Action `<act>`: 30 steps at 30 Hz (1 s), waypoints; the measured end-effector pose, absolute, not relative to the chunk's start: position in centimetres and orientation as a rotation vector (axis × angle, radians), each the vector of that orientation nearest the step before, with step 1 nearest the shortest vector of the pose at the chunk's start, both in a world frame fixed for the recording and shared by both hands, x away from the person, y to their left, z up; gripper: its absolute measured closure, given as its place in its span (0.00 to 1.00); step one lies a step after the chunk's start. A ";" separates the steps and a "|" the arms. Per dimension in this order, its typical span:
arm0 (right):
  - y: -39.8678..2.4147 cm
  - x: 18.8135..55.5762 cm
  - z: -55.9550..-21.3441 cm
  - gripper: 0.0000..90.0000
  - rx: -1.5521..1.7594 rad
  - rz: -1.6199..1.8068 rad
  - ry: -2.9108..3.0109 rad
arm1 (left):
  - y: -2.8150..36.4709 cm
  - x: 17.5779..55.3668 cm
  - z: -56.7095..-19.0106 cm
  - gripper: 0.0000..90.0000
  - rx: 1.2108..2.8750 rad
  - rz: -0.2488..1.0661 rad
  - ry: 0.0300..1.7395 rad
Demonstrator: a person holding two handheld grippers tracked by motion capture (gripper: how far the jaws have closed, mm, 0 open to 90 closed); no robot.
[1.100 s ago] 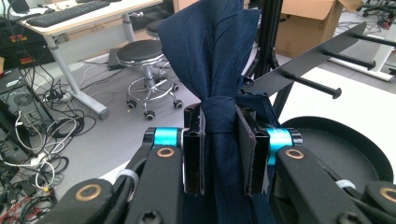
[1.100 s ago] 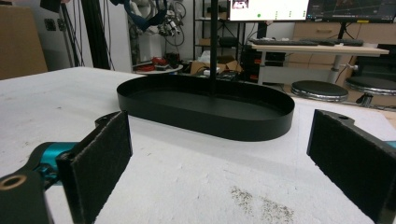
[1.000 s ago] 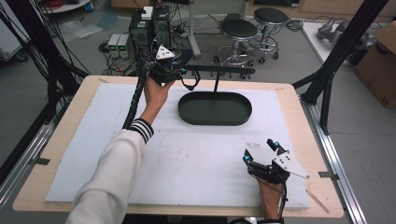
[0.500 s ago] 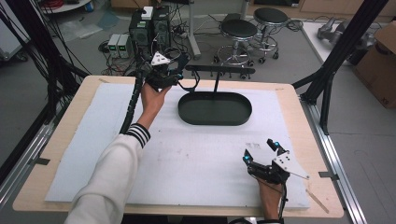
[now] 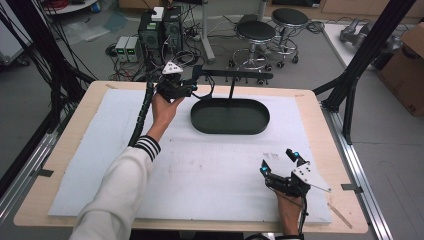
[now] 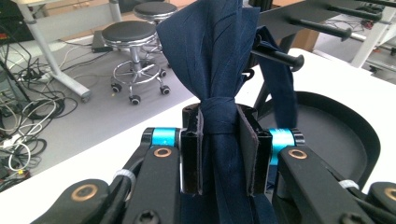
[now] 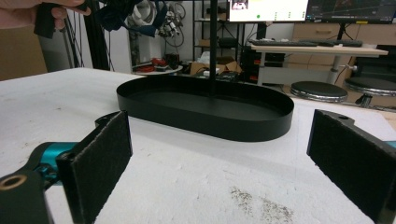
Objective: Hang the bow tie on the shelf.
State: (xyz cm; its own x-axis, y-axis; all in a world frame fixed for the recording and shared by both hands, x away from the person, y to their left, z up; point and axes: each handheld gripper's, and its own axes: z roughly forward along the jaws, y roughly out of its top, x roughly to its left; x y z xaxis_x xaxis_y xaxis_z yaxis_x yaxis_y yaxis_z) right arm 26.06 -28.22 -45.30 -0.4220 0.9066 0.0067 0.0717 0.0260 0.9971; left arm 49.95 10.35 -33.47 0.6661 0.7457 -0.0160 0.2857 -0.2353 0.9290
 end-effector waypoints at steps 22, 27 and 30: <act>-28.4 26.1 -45.3 0.06 1.018 1.492 1.575 | 11.4 48.6 -33.8 0.31 1.821 0.477 0.737; -28.4 26.0 -45.3 0.06 1.016 1.490 1.582 | 12.9 46.0 -33.2 0.18 1.728 0.501 0.668; -28.3 26.0 -45.3 0.06 1.019 1.490 1.581 | 14.6 44.3 -33.2 0.16 1.714 0.543 0.642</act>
